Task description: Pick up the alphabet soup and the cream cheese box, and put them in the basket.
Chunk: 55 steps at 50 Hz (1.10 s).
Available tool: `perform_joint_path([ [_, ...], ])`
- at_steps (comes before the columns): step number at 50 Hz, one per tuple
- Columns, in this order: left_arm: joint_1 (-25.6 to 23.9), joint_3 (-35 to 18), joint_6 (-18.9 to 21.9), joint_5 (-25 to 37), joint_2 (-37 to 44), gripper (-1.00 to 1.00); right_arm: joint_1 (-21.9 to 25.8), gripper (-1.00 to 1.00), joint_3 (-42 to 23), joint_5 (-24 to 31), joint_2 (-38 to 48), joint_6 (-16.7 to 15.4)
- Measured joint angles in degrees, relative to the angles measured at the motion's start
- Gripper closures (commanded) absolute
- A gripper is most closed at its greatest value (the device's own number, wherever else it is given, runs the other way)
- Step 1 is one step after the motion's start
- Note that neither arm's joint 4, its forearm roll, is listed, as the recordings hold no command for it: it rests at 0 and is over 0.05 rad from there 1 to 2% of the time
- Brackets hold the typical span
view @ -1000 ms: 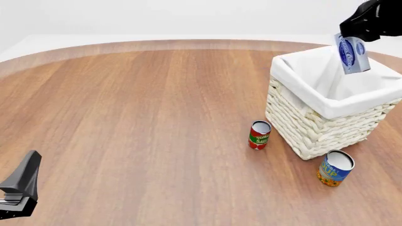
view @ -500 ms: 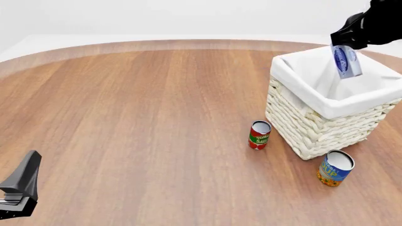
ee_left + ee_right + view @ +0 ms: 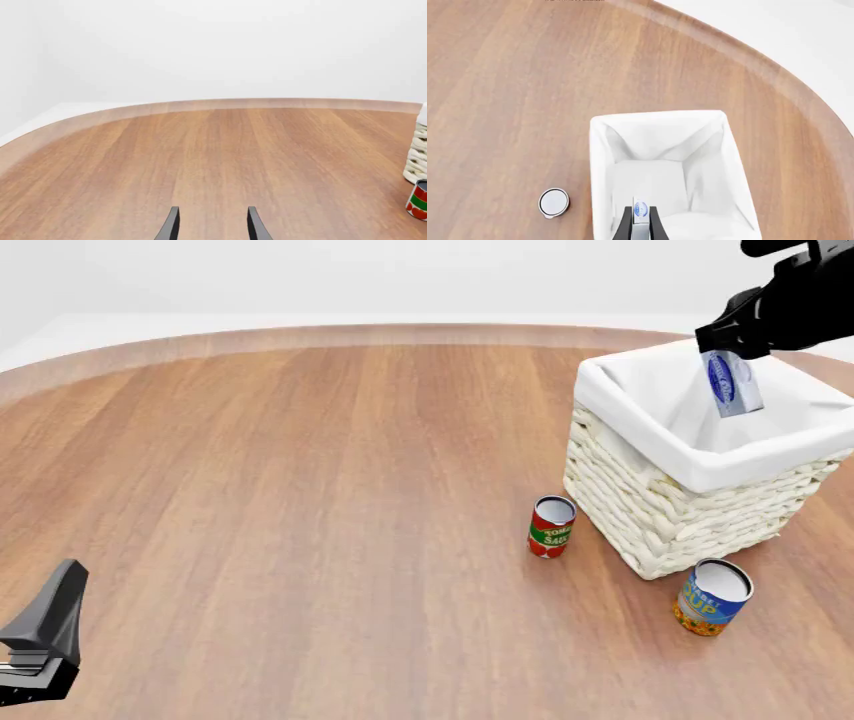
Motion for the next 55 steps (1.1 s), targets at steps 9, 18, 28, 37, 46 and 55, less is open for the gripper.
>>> perform_joint_path([
  [9, 0.0, 0.0, 0.0, 0.0, 0.0, -1.00, -0.4, 1.00, 0.3, -1.2, 0.8, 0.1],
  [18, 0.0, 0.0, 0.0, 0.0, 0.0, -1.00, -0.8, 1.00, 0.7, -2.4, 1.7, 0.0],
  [28, 0.0, 0.0, 0.0, 0.0, 0.0, -1.00, -0.9, 1.00, 1.5, -4.1, 2.9, 0.0],
  [37, 0.0, 0.0, 0.0, 0.0, 0.0, -1.00, -0.9, 1.00, 2.1, -5.9, 3.9, 0.1],
  [46, 0.0, 0.0, 0.0, 0.0, 0.0, -1.00, -0.9, 1.00, 2.0, -7.6, 4.8, 0.3],
  [55, 0.0, 0.0, 0.0, 0.0, 0.0, -1.00, -1.0, 1.00, 2.2, -9.3, 5.7, 0.8],
])
